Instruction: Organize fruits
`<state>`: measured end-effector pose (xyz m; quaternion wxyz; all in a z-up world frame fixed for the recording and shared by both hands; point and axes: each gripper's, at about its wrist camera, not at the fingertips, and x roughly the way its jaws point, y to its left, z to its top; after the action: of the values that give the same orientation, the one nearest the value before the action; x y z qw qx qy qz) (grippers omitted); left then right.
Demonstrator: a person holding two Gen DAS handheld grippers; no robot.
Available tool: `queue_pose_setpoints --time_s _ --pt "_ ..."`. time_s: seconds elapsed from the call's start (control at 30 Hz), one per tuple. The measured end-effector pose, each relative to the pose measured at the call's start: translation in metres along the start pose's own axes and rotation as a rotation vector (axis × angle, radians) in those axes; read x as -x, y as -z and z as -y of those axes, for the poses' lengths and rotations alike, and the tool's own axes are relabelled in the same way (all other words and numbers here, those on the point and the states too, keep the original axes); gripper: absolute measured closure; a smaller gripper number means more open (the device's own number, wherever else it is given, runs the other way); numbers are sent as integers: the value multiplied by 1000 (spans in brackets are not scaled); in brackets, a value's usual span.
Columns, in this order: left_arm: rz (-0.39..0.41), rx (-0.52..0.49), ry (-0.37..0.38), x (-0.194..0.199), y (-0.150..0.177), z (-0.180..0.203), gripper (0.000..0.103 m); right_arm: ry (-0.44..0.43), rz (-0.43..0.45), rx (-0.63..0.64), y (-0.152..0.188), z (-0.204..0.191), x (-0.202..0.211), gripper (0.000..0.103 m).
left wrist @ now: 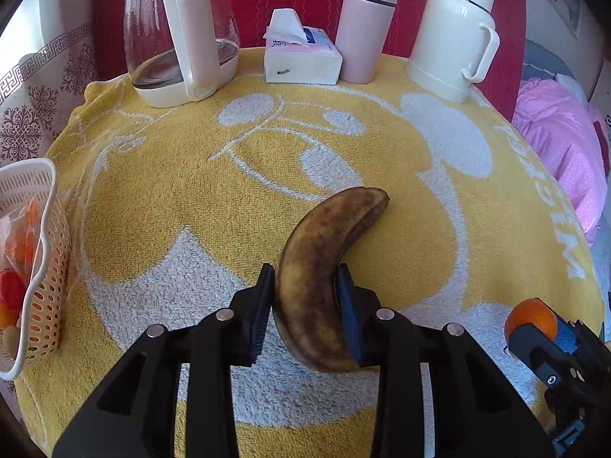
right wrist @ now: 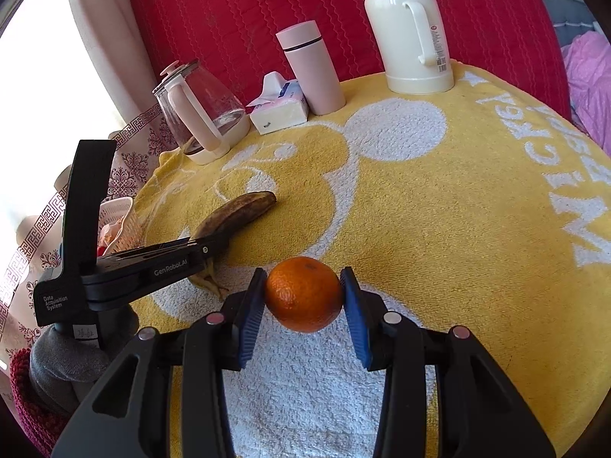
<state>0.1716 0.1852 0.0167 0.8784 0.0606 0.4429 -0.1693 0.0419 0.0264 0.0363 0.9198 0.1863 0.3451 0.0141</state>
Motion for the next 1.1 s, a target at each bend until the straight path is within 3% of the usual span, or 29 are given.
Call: queue_pose_setpoints --time_s 0.33,0.5,0.7,1.1 --pt "15 -14 -13 1 0 4 68 0 -5 1 1 0 -1 63" --pt "23 -25 -17 -8 -4 5 63 0 -7 5 2 -2 -2 63" --pt "48 -54 -36 -7 -2 9 66 1 -9 5 1 -2 -2 63" --pt "211 -52 -114 42 5 13 73 3 -6 -2 -1 0 -1 63"
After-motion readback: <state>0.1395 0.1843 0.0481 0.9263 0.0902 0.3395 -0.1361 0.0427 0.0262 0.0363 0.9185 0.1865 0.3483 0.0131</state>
